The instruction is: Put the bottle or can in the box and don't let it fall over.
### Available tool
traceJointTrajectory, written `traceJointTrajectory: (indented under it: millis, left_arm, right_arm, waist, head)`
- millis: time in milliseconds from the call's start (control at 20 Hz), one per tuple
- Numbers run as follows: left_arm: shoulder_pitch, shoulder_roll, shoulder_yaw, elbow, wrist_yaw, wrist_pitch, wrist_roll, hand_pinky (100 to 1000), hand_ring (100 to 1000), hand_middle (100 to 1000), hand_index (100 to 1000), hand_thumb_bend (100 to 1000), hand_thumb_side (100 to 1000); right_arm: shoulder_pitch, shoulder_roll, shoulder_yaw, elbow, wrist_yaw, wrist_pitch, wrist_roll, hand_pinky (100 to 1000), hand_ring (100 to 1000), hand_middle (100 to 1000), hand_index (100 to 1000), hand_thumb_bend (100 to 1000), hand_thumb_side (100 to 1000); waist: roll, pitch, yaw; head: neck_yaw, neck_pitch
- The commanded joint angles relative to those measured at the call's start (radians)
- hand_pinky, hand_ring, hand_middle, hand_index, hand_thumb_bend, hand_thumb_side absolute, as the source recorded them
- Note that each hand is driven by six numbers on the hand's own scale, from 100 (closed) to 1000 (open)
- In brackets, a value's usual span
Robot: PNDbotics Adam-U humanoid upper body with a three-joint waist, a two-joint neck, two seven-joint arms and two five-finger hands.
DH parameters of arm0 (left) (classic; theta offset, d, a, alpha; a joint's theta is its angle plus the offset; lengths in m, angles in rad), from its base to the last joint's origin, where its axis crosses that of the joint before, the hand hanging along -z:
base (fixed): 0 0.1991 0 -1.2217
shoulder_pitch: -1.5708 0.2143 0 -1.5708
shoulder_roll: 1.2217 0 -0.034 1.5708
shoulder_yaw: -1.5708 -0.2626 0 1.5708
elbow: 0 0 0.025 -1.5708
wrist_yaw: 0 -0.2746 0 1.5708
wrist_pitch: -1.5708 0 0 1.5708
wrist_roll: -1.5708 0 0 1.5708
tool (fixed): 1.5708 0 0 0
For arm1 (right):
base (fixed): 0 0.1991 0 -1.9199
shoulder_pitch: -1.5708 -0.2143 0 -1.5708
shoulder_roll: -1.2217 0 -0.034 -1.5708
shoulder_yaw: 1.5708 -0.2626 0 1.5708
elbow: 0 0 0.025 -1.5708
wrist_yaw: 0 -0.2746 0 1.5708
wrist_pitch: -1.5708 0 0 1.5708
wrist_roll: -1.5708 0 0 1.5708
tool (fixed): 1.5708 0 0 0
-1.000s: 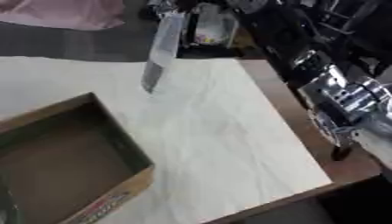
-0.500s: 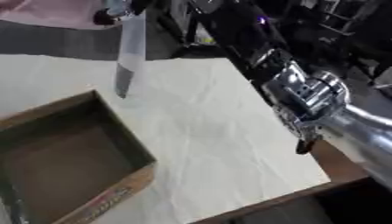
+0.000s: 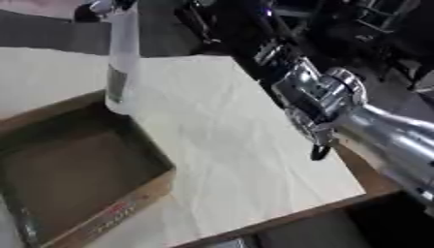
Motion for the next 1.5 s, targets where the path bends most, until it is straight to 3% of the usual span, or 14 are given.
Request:
traceJointTrajectory:
  millis: [50, 550, 1050, 1350, 1500]
  left_arm:
    - [-0.018, 0.0, 0.013, -0.017, 0.003, 0.004, 0.005, 699, 493, 877, 884, 262, 759]
    - [-0.039, -0.018, 0.017, -0.017, 0.005, 0.017, 0.012, 699, 493, 877, 884, 267, 762]
    - [-0.042, -0.031, 0.018, -0.017, -0.009, 0.023, 0.009, 697, 480, 879, 885, 268, 771]
    - [-0.033, -0.032, 0.019, -0.017, -0.005, 0.03, 0.01, 698, 488, 879, 885, 269, 767]
    - [-0.032, -0.028, 0.019, -0.017, 0.005, 0.029, 0.011, 700, 499, 877, 885, 269, 761]
  right_arm:
    - [-0.031, -0.007, -0.007, -0.028, 0.038, -0.014, -0.005, 156, 429, 391, 206, 450, 449]
    - [-0.008, 0.045, -0.014, -0.027, 0.175, -0.003, -0.09, 157, 431, 393, 206, 445, 442]
    - [0.009, 0.063, -0.028, -0.014, 0.182, 0.024, -0.107, 156, 437, 404, 212, 417, 410]
    - [-0.007, 0.056, -0.022, -0.039, 0.168, 0.028, -0.121, 159, 437, 399, 209, 422, 412]
    - [-0.015, 0.052, -0.015, -0.06, 0.157, 0.033, -0.134, 160, 436, 395, 209, 425, 410]
  waist:
    - [0.012, -0.004, 0.007]
    - [0.008, 0.009, 0.044]
    - [0.0, 0.027, 0.06]
    - [0.007, 0.005, 0.061]
    - [0.015, -0.009, 0.057]
  head:
    - [-0.011, 0.003]
    - [-0.042, -0.012]
    - [-0.077, 0.003]
    - [-0.084, 0.008]
    - [-0.089, 0.025]
